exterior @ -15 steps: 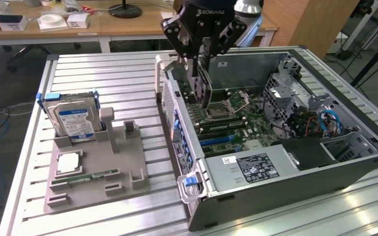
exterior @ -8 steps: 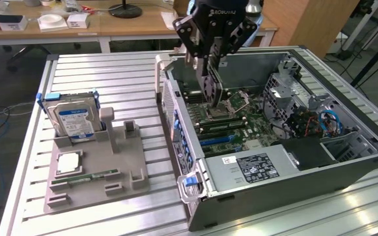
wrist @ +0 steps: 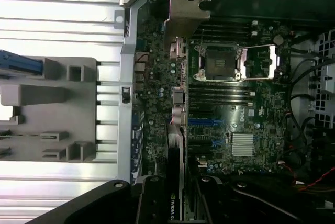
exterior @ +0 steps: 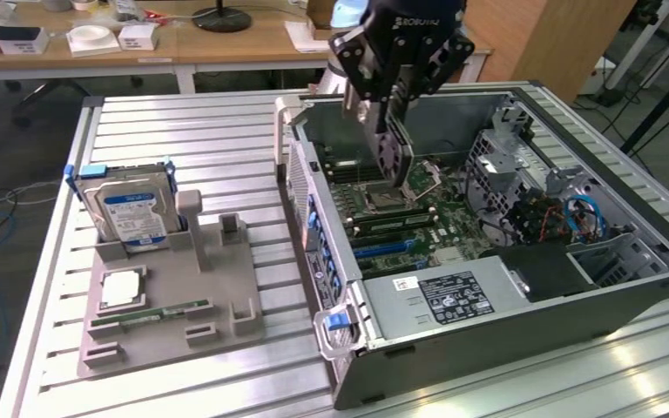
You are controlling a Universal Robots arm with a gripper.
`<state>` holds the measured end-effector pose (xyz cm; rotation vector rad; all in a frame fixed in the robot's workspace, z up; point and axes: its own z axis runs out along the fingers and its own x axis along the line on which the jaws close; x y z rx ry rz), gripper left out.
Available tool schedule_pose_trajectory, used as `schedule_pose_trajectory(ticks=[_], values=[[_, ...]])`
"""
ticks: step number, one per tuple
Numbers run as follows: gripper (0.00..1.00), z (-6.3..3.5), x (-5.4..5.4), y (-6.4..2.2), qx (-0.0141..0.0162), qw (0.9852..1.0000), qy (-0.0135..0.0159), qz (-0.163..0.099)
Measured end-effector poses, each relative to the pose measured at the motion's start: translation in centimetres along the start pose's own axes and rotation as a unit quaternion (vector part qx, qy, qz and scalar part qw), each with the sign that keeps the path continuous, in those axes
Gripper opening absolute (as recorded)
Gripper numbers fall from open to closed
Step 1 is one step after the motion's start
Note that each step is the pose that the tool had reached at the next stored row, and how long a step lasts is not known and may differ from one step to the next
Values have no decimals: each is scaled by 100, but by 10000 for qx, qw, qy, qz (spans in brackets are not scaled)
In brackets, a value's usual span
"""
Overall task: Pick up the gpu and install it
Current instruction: 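Pick up the gpu and move the gpu toward the slot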
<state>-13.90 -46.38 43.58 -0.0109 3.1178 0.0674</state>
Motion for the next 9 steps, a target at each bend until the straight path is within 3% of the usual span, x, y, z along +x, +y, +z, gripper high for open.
schedule_pose_trajectory(ticks=[9], values=[[26,6,-207,0,0,10000,0,-1]])
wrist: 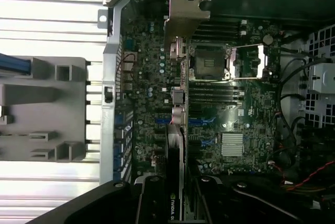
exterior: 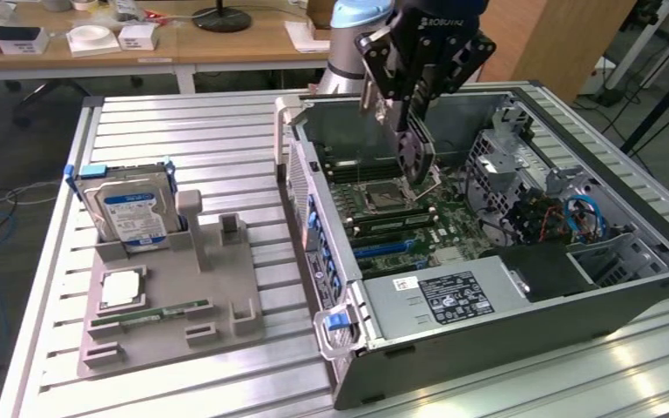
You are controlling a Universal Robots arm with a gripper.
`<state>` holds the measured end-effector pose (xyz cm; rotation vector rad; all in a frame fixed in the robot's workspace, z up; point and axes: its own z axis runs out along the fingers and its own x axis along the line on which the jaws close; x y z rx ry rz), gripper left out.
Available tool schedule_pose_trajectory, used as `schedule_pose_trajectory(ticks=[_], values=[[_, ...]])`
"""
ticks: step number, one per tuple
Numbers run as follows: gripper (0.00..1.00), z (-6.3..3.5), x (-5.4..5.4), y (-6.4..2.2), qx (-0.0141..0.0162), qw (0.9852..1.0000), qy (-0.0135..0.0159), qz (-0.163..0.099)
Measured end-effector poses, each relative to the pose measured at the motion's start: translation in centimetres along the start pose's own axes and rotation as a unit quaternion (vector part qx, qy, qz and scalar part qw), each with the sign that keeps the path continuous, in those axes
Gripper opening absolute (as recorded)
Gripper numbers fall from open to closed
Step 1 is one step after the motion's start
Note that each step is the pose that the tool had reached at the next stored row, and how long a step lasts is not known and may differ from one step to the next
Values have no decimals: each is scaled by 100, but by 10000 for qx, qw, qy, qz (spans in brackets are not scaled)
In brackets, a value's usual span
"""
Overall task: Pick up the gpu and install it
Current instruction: 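Pick up the gpu and move the gpu toward the slot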
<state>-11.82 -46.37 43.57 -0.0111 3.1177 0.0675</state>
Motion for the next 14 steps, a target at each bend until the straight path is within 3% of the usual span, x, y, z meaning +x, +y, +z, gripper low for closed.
schedule_pose_trajectory(ticks=[14], values=[[26,8,-276,2,0,10000,0,0]])
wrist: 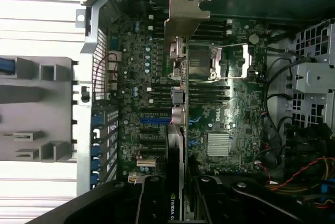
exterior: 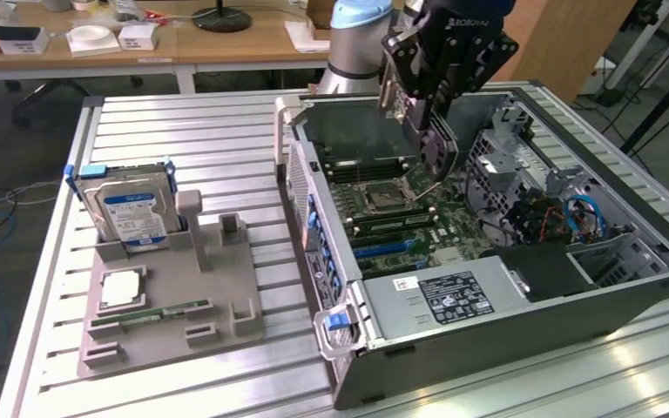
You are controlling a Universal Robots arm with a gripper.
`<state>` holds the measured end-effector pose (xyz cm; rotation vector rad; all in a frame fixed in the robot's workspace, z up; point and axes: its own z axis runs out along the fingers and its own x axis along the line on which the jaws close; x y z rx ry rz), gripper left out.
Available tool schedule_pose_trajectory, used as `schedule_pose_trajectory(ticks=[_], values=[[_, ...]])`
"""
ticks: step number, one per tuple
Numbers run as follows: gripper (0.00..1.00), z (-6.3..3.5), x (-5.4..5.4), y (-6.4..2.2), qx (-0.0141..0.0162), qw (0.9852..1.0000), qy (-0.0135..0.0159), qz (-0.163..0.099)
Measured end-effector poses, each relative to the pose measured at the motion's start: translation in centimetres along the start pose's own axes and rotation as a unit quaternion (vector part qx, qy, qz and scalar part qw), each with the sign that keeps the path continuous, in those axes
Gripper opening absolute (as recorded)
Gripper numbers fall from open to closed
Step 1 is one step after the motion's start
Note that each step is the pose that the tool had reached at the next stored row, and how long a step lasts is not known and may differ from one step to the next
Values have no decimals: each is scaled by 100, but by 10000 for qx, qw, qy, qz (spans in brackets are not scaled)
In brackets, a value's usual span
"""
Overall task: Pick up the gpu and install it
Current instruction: 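Pick up the gpu and move the gpu toward the slot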
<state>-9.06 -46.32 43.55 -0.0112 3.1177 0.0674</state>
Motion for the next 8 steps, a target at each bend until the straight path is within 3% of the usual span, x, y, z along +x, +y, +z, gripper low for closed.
schedule_pose_trajectory(ticks=[8], values=[[26,5,-159,1,0,10000,0,0]])
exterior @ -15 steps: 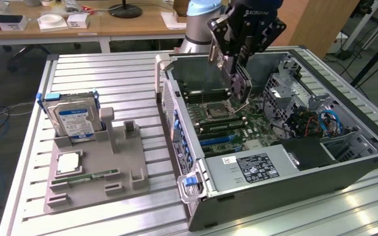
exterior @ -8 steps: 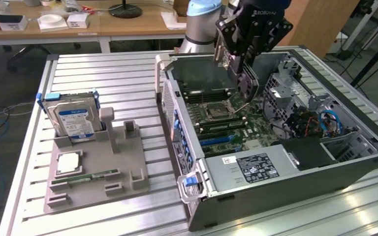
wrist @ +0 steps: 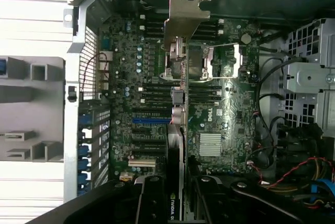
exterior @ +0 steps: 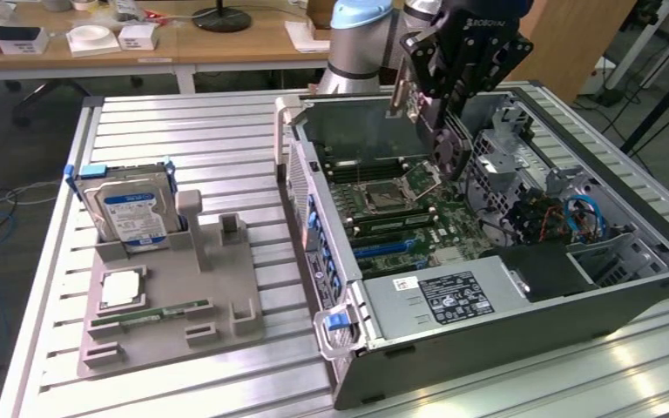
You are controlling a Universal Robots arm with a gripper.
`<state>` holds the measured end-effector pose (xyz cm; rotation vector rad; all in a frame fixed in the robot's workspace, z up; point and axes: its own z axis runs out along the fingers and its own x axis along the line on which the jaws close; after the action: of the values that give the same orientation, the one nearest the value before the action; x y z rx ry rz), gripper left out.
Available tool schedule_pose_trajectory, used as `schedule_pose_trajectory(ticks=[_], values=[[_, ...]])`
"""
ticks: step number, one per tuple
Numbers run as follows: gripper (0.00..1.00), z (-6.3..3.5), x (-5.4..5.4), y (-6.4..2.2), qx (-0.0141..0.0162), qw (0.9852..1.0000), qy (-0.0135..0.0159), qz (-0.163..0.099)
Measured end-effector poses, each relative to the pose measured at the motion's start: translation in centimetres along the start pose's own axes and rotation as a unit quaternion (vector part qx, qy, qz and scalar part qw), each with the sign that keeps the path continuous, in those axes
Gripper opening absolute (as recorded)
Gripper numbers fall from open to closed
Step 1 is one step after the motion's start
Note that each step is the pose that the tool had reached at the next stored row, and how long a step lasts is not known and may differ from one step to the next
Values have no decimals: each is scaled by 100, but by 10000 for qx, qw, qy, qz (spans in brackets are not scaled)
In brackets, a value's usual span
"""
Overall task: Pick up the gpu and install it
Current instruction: 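Pick up the gpu and move the gpu toward the slot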
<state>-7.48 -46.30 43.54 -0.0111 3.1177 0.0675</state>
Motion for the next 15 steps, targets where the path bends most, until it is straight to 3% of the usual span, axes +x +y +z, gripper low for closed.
schedule_pose_trajectory(ticks=[15], values=[[26,9,-300,2,0,10000,0,0]])
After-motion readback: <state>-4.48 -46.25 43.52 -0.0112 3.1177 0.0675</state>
